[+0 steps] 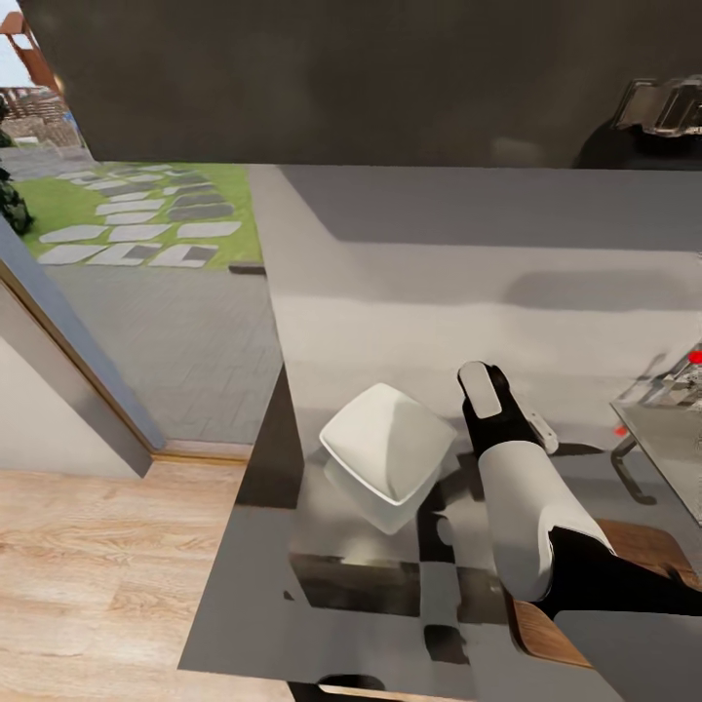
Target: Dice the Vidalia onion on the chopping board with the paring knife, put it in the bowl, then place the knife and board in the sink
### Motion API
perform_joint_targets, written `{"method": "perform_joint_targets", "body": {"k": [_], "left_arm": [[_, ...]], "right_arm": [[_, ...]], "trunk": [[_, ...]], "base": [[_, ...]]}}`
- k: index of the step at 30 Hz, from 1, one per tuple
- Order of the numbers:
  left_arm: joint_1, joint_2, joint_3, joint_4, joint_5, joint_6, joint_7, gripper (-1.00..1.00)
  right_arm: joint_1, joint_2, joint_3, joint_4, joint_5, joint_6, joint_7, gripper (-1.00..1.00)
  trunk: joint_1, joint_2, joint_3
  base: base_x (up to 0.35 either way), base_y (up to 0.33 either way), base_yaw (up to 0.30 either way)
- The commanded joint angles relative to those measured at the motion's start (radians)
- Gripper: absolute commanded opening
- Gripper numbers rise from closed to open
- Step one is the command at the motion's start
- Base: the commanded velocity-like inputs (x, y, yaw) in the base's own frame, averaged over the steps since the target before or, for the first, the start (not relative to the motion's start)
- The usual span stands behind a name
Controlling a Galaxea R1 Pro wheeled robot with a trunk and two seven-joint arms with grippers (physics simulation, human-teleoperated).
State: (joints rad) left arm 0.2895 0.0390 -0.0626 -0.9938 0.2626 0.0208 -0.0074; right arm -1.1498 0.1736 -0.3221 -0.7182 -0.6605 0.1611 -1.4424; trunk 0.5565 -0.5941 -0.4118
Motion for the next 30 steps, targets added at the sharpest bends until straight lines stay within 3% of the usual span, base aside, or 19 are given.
{"method": "perform_joint_targets", "body": {"k": [1,13,18,27,30], "left_arm": [[0.0,0.001,-0.002,-0.002,0.01,0.002,-0.001,1.0],[0.0,0.001,-0.002,-0.002,0.01,0.002,-0.001,1.0],[0.0,0.001,-0.002,-0.002,0.01,0.002,-0.001,1.0],[0.0,0.001,-0.002,-0.002,0.01,0.002,-0.001,1.0],[0.0,0.001,-0.002,-0.002,0.01,0.002,0.0,1.0]], "right_arm": [[-0.001,0.001,-0.003,-0.002,-0.001,0.009,-0.003,-1.0],[-0.001,0.001,0.008,-0.006,-0.001,0.011,-0.003,-1.0],[-0.001,0.001,0.059,-0.06,-0.001,0.013,-0.004,-1.0],[-0.001,0.001,0.093,-0.136,0.0,0.079,-0.005,-1.0],[-0.001,0.001,0.148,-0.171,0.001,0.096,-0.004,-1.0]], "trunk": [[0.0,-0.001,0.0],[0.0,-0.001,0.02],[0.0,-0.001,0.028],[0.0,-0.001,0.042],[0.0,-0.001,0.047]], "base": [[0.0,0.0,-0.073],[0.0,0.0,-0.038],[0.0,0.0,0.0],[0.0,0.0,0.0],[0.0,0.0,0.0]]}}
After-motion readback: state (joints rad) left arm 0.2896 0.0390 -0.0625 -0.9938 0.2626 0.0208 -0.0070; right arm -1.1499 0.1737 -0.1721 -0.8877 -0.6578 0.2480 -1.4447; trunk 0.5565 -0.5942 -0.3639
